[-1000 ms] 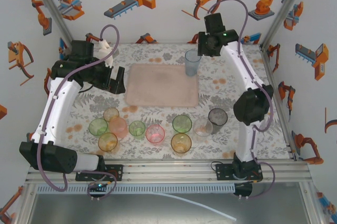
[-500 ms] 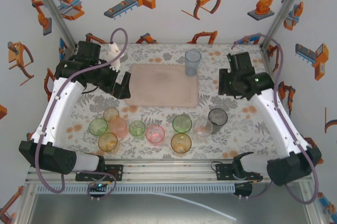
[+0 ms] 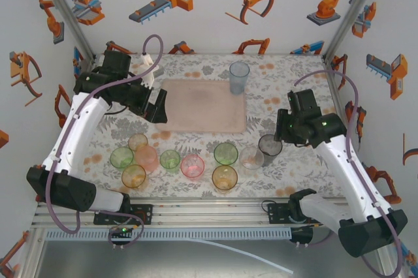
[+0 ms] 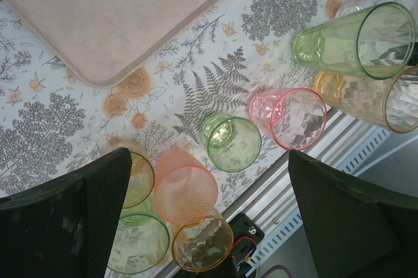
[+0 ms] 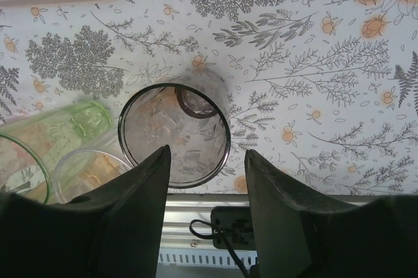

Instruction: Place the glasses into the tray

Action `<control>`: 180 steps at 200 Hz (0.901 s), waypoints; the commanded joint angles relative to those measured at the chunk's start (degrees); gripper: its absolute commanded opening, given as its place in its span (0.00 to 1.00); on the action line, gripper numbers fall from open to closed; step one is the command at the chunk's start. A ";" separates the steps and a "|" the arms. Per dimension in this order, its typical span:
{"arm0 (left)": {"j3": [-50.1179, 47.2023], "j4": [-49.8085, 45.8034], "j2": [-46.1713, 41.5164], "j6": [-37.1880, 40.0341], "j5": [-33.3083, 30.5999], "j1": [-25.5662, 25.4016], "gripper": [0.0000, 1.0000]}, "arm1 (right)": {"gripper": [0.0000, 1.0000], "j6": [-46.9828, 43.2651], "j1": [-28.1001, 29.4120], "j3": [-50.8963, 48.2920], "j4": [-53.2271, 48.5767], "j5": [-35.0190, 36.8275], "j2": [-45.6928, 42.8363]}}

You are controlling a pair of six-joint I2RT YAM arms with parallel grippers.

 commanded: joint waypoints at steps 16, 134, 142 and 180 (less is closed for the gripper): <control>1.49 -1.52 -0.50 -0.65 1.33 -0.17 0.97 | 0.46 2.76 -0.24 -3.58 -0.76 2.00 -1.31; 3.01 -1.06 3.31 -1.46 -0.31 -0.14 0.97 | 0.35 4.00 -0.24 -8.68 4.05 4.88 2.92; 3.53 -1.05 3.81 -1.66 -0.81 -0.14 0.97 | 0.34 4.08 -0.21 -9.17 4.66 4.97 3.11; 4.80 -1.00 5.03 -2.27 -0.79 -0.18 0.97 | 0.29 4.25 -0.18 -10.12 6.38 5.68 3.93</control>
